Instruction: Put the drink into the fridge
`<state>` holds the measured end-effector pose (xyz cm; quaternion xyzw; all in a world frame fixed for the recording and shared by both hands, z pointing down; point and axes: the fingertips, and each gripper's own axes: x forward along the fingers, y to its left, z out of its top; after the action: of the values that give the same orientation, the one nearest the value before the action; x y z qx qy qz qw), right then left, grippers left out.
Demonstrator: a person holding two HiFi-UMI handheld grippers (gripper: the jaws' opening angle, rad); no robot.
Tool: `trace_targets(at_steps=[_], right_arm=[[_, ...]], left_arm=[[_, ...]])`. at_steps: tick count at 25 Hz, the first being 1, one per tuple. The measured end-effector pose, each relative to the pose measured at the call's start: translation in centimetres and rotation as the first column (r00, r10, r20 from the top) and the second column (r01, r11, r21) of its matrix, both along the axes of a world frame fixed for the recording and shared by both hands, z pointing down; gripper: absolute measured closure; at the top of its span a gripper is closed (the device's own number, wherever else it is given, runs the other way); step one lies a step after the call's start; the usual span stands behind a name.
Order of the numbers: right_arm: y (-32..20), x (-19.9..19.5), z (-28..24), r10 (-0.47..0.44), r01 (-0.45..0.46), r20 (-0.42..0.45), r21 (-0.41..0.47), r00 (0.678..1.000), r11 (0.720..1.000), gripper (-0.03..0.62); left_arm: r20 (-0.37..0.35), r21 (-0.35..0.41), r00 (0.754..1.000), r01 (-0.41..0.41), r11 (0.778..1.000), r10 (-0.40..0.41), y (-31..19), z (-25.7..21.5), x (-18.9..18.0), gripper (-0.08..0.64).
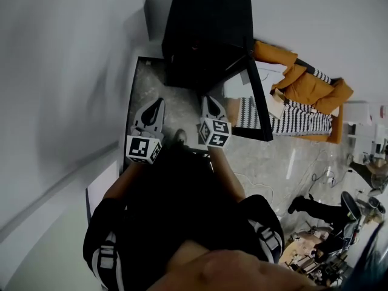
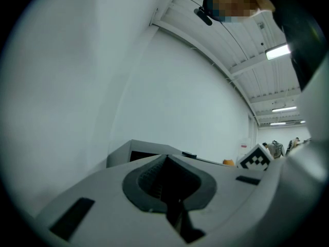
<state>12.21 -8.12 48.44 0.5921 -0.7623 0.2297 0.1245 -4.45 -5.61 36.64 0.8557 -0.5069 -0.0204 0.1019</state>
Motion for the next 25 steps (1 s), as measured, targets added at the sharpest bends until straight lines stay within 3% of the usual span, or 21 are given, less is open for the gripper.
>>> trace_targets(at_steps=[13,25], right_arm=[[3.1,-2.5,-5.7,-0.025,0.024,0.005,0.123,1.0,0.992,0.591],[3.7,-4.1,-5.8,-0.066,0.065,0.006,0.135,0.998,0.989,0.591]], left_arm=[[-0.002,0.004,1.0,0.009,1.0,-0.009,-0.7,-0.8,-1.5,0.555],[-0.004,0.003,1.0,0.009,1.0,-0.009,-0.8,-0.4,-1.7,0.555]])
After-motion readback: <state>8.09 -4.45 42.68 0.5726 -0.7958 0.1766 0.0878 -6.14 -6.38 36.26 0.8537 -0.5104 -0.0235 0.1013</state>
